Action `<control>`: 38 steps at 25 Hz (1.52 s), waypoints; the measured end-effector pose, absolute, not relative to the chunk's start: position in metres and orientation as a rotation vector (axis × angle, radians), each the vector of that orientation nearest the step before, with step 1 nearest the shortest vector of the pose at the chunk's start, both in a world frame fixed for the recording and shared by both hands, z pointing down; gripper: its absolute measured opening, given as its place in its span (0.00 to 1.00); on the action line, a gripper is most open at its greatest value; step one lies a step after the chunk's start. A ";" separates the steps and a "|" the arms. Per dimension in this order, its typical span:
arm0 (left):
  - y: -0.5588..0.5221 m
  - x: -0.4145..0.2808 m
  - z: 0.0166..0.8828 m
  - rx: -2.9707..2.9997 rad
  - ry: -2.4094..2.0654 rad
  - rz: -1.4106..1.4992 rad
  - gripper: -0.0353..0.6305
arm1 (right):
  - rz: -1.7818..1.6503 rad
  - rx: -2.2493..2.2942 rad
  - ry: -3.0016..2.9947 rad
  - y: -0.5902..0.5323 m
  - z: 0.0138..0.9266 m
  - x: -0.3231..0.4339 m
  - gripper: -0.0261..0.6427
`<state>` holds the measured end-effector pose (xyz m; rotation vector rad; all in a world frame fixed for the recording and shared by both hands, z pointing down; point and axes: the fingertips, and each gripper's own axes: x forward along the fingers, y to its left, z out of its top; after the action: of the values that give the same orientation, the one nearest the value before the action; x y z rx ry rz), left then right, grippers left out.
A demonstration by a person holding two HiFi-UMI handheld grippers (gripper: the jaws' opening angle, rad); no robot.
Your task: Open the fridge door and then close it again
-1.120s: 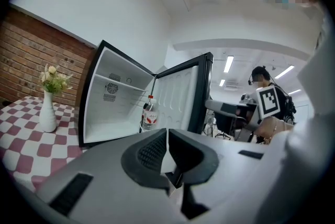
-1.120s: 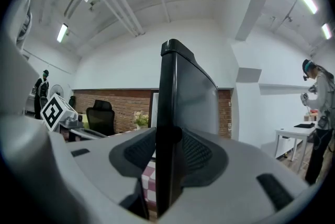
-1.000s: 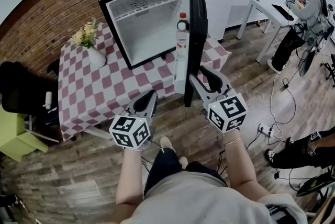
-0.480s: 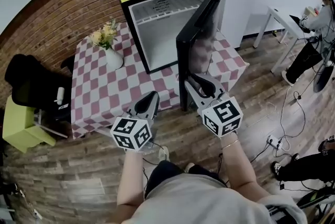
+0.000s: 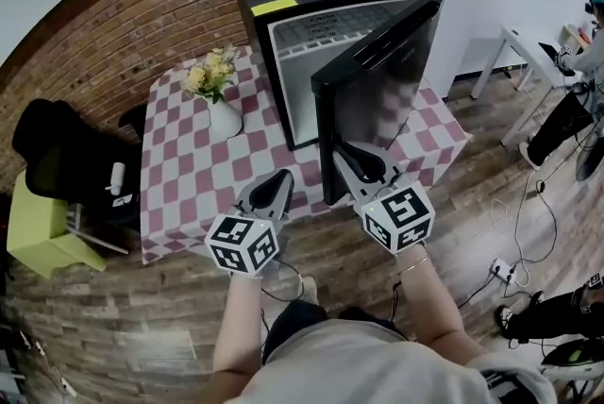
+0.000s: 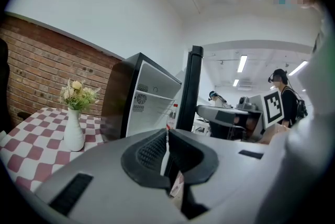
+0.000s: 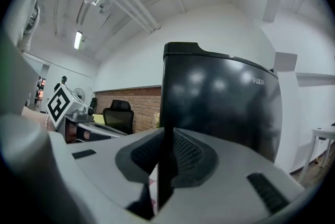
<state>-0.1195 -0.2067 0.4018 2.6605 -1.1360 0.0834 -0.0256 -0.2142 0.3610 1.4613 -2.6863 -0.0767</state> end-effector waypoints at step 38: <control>-0.359 -0.172 0.397 2.760 -0.996 0.054 0.08 | -0.036 1.639 -2.567 -0.376 0.370 -0.091 0.04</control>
<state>-0.1721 -0.3592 0.3973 2.7597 -0.9965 0.0543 -0.0906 -0.3758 0.3695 1.6388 -2.5666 -0.0357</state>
